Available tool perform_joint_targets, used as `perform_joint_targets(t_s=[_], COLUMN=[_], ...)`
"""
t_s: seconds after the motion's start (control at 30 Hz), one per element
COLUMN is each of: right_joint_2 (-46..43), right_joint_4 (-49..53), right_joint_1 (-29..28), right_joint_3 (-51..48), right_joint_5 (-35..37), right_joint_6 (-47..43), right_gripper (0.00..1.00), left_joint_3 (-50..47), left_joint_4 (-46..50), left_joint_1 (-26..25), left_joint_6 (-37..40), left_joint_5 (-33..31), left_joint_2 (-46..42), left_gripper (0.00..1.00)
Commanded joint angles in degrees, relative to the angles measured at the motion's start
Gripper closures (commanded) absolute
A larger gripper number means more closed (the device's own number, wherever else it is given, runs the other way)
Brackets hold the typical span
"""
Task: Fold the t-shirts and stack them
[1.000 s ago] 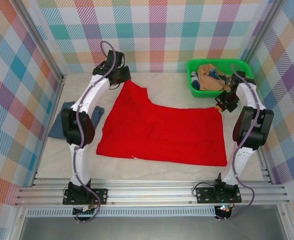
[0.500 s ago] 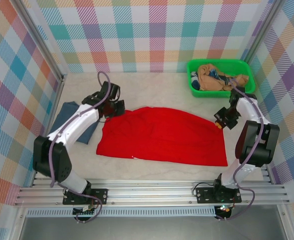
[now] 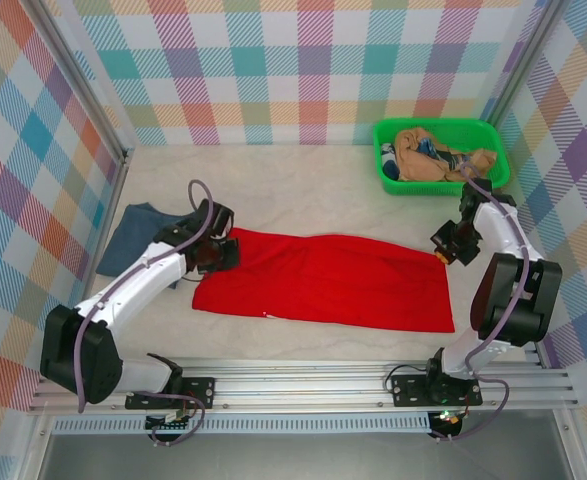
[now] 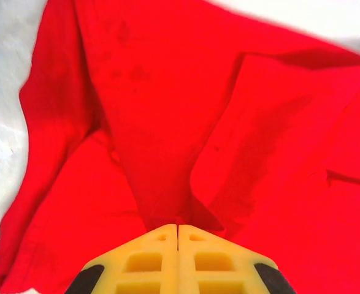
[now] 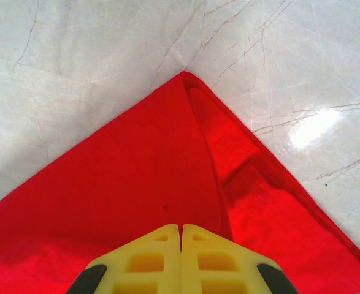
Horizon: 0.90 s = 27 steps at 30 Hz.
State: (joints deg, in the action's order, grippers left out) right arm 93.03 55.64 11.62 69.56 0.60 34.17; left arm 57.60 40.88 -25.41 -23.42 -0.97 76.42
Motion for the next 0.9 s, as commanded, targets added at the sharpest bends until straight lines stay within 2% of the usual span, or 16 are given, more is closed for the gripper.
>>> perform_joint_targets(t_s=[0.0, 0.23, 0.6, 0.87], right_joint_2=[-2.06, -2.32, -4.09, -0.94], right_joint_4=[2.38, 2.81, 4.41, 2.66], right_joint_1=[0.3, 0.27, 0.25, 0.35], right_joint_3=[-0.74, -1.14, -1.01, -0.45], right_joint_5=[0.56, 0.97, 3.78, 7.44], right_joint_6=[-1.51, -2.66, -3.16, -3.57], right_gripper=[1.0, 1.0, 1.0, 1.0], left_joint_3=[-1.46, -4.76, -4.08, -5.25], left_joint_4=[3.16, 5.2, 9.4, 11.43], left_joint_1=[-1.91, -3.22, -4.03, -5.6], left_joint_6=[-2.41, -3.46, -5.18, -8.44], left_joint_5=[-2.55, -4.03, -9.5, -10.71], left_joint_2=[-2.41, -3.91, -7.21, -11.09], left_gripper=[1.0, 1.0, 1.0, 1.0])
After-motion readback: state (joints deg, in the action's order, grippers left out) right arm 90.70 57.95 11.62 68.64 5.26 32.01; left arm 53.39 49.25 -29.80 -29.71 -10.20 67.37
